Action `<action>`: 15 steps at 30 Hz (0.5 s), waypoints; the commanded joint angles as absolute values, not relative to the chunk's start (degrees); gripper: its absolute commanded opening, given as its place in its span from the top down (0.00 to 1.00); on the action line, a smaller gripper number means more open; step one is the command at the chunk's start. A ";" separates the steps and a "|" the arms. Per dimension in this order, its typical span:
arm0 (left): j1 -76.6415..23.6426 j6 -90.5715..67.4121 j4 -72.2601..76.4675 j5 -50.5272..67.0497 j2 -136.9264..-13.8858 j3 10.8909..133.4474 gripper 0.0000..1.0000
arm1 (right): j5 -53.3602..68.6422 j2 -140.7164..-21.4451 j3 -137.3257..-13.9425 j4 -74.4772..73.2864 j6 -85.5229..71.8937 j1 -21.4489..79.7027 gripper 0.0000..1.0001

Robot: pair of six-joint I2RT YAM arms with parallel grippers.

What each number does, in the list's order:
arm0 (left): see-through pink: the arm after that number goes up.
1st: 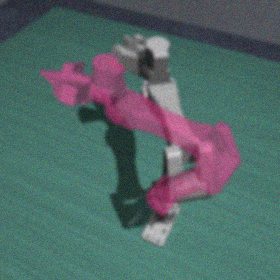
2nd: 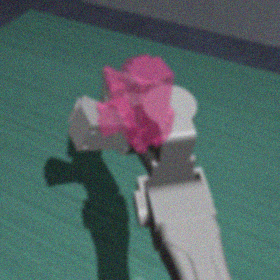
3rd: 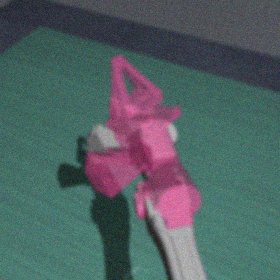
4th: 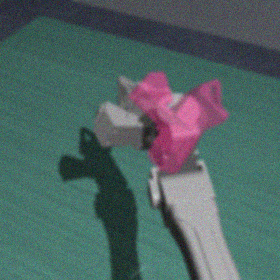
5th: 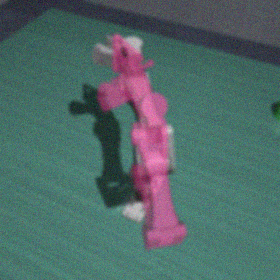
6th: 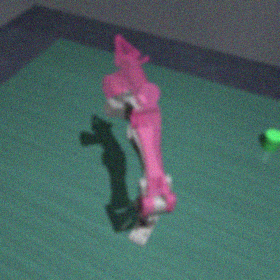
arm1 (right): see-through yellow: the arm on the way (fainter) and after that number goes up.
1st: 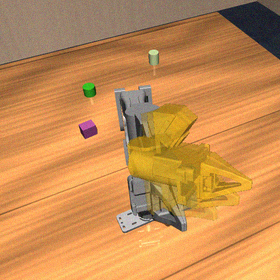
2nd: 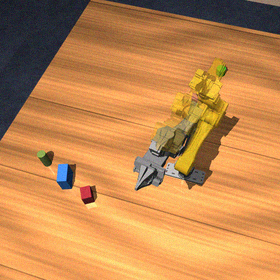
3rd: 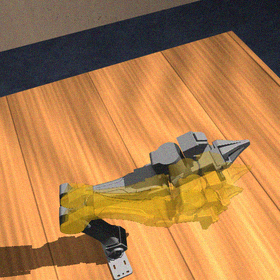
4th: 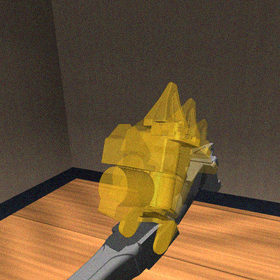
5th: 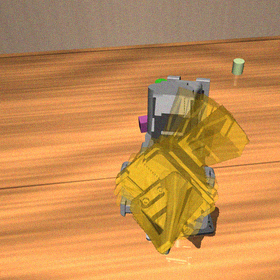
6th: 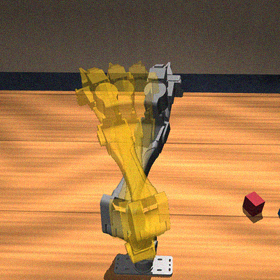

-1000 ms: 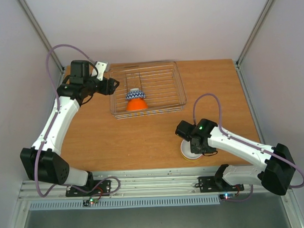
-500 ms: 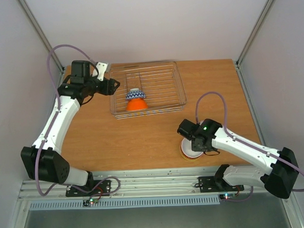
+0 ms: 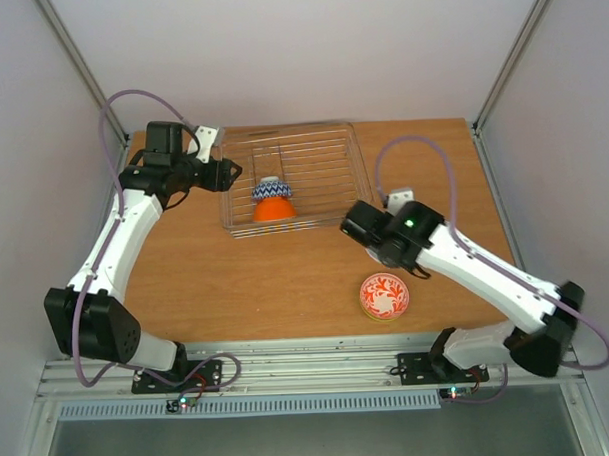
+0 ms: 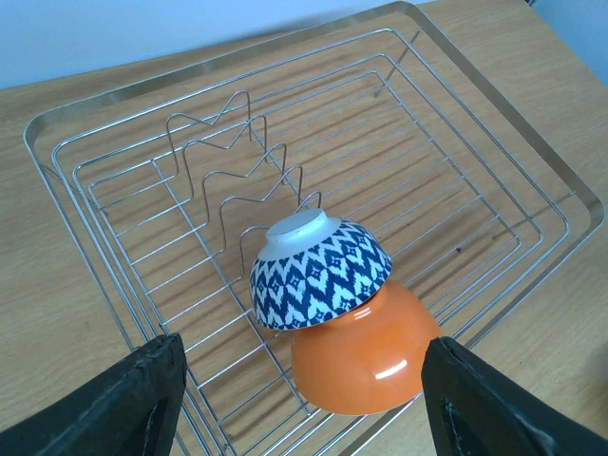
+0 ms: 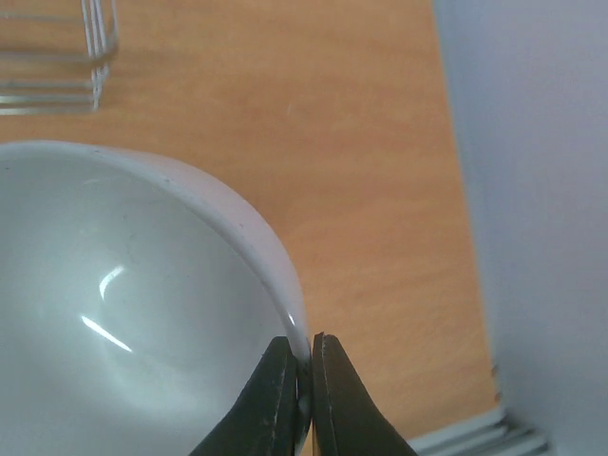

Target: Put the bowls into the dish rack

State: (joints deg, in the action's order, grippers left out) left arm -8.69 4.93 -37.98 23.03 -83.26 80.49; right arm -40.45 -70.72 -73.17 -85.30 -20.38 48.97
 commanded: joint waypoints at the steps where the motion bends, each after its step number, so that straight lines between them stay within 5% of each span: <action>1: -8.70 4.83 -37.56 23.75 -81.68 81.15 0.31 | -55.86 -82.09 -81.58 -82.86 -9.48 49.05 0.99; 10: -8.70 4.45 -37.31 24.58 -81.73 80.82 0.31 | -73.19 -100.83 -99.64 -74.37 12.23 45.97 0.99; 15: -8.70 4.47 -37.24 24.66 -81.38 80.65 0.31 | -72.54 -104.33 -97.02 -44.71 36.75 42.19 0.99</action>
